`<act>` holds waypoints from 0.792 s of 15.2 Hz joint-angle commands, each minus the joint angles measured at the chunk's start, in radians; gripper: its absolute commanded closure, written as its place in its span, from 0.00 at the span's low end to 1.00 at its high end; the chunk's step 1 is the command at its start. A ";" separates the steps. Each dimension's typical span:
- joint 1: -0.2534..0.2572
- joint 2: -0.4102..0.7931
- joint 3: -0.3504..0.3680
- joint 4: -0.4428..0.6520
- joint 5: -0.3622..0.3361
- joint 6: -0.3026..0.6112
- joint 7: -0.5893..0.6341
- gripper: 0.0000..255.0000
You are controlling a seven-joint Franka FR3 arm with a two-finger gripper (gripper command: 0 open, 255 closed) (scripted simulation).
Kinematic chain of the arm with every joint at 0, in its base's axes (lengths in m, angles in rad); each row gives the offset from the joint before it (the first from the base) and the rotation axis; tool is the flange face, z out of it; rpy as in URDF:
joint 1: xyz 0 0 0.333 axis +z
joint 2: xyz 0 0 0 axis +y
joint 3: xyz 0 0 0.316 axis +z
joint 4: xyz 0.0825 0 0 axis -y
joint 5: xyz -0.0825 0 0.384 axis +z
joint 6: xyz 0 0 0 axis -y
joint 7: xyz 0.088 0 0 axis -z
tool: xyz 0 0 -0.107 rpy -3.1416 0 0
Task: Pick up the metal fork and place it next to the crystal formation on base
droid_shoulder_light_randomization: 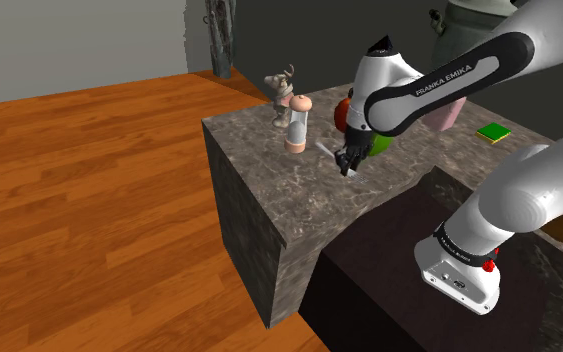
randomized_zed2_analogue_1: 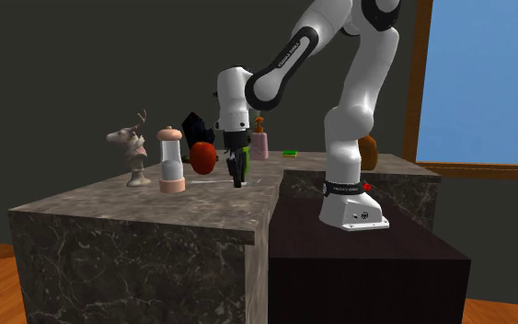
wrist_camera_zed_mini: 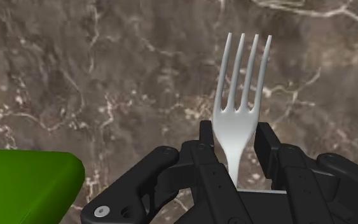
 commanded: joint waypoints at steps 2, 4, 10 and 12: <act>0.000 -0.034 -0.005 0.013 0.000 -0.053 -0.003 1.00; 0.001 -0.059 -0.008 0.025 0.001 -0.089 -0.004 1.00; 0.003 -0.124 -0.017 0.065 0.000 -0.195 -0.006 1.00; 0.003 -0.143 -0.019 0.081 -0.001 -0.229 -0.007 1.00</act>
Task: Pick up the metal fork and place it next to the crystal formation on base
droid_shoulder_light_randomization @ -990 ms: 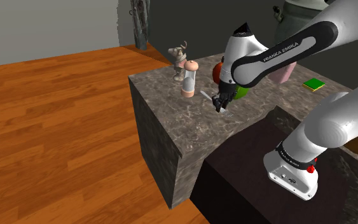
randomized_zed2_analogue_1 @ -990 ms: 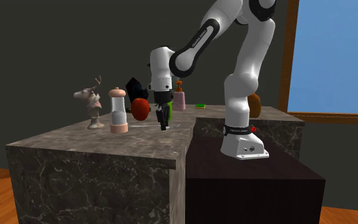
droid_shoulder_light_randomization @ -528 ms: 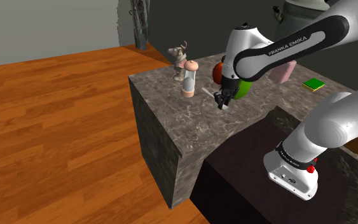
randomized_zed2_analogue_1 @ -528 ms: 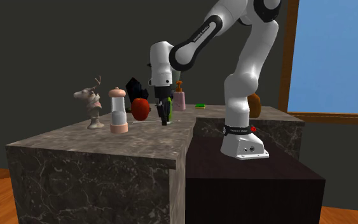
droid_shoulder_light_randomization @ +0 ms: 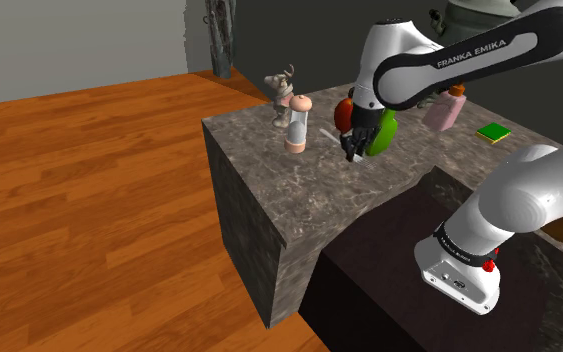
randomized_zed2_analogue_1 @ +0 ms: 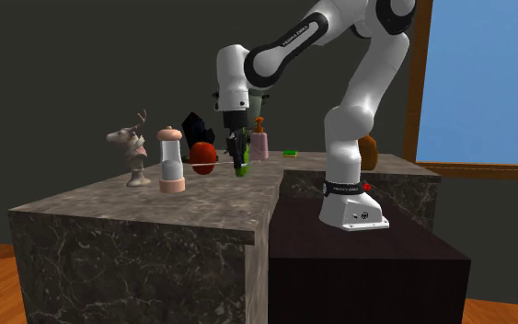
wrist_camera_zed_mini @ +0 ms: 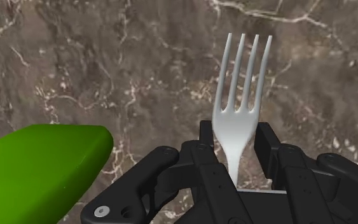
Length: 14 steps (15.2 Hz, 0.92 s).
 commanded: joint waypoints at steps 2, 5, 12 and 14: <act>0.001 -0.029 -0.004 0.023 -0.001 -0.053 0.000 1.00; 0.001 -0.051 -0.008 0.049 -0.003 -0.101 -0.001 1.00; 0.000 -0.092 -0.017 0.118 -0.008 -0.211 -0.001 1.00; -0.001 -0.101 -0.019 0.139 -0.009 -0.241 -0.001 1.00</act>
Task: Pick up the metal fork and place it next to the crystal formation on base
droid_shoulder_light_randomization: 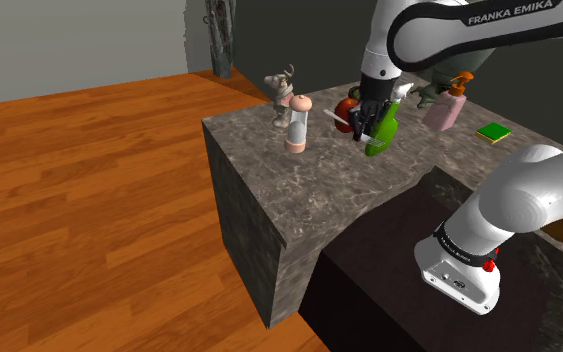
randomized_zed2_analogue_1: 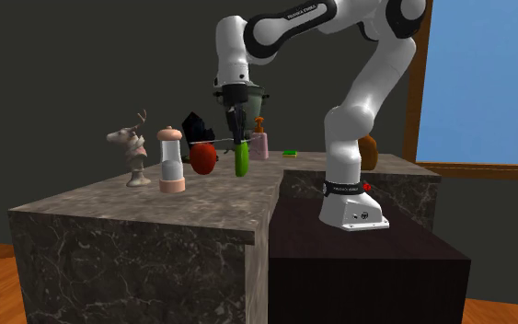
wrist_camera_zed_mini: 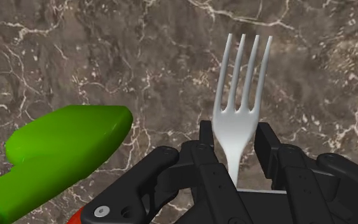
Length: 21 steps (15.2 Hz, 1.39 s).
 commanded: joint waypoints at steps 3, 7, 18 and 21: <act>-0.001 -0.016 -0.006 0.042 -0.004 -0.059 -0.001 1.00; -0.003 -0.027 -0.010 0.089 -0.007 -0.116 -0.001 1.00; -0.006 -0.034 -0.020 0.231 -0.015 -0.266 0.001 1.00; -0.007 -0.031 -0.022 0.274 -0.017 -0.306 0.001 1.00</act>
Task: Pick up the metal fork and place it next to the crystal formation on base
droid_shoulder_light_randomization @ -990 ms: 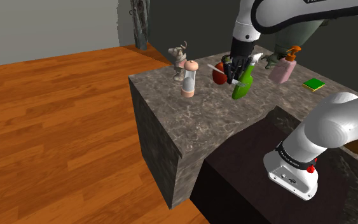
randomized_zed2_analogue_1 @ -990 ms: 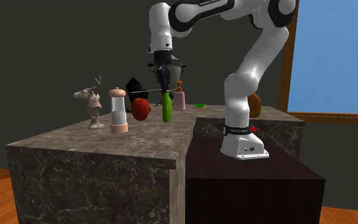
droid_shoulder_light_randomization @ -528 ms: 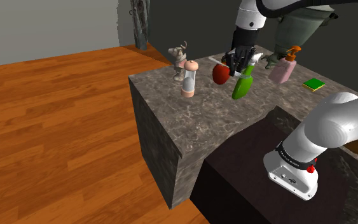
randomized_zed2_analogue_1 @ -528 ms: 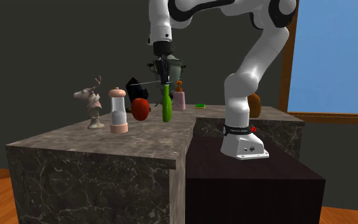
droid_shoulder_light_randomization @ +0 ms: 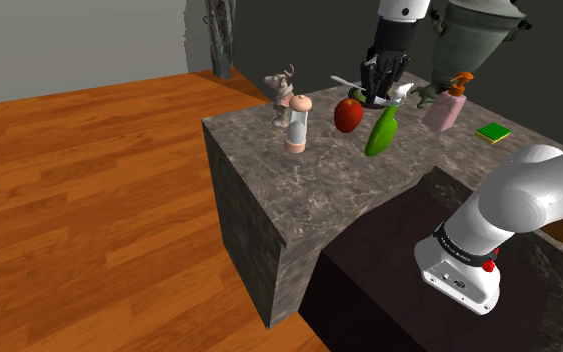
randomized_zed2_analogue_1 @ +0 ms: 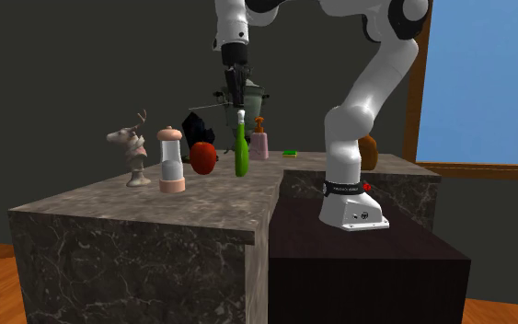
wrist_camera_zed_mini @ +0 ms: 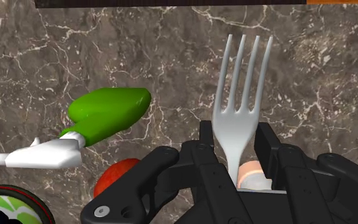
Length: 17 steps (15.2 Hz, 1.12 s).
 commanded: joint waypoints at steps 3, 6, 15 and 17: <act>-0.001 0.005 -0.002 0.057 -0.002 -0.053 0.002 1.00; -0.002 0.011 -0.004 0.102 -0.004 -0.091 0.003 1.00; -0.028 0.035 -0.066 0.196 -0.046 -0.164 -0.069 1.00; -0.043 0.044 -0.105 0.202 -0.071 -0.161 -0.117 1.00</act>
